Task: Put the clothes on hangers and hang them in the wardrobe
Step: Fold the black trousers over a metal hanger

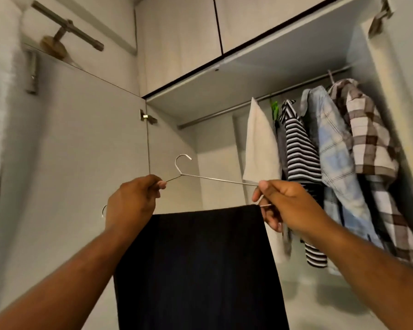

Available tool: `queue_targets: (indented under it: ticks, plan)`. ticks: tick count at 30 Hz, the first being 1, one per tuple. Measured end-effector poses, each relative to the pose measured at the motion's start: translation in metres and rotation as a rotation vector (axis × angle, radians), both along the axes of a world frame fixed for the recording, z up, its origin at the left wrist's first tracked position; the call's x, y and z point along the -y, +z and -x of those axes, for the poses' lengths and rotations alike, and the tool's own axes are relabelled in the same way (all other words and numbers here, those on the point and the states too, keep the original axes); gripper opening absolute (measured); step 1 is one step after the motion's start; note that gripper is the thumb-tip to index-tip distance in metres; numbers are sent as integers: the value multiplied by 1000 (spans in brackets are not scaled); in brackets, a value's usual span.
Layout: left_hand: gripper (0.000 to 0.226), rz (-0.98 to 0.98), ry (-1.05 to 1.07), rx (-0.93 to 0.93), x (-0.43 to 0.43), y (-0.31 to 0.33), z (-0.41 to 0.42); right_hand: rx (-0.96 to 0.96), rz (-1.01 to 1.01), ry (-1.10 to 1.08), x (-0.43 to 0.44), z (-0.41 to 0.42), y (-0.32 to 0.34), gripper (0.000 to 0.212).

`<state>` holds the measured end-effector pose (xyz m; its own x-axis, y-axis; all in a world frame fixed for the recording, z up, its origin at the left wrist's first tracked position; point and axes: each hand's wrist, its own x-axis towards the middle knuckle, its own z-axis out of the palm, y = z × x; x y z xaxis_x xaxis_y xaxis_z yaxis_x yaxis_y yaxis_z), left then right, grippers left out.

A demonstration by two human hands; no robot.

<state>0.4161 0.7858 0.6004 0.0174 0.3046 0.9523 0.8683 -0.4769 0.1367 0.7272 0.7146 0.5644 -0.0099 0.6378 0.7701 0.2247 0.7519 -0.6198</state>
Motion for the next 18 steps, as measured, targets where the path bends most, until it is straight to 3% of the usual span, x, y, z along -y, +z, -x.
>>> queue_targets:
  ticks: [8, 18]
  plan:
    - [21, 6, -28, 38, -139, 61, -40, -26, -18, 27, -108, -18, 65, 39]
    - [16, -73, -102, 78, -310, 112, -68, 73, -134, -328, -236, -14, 139, 28]
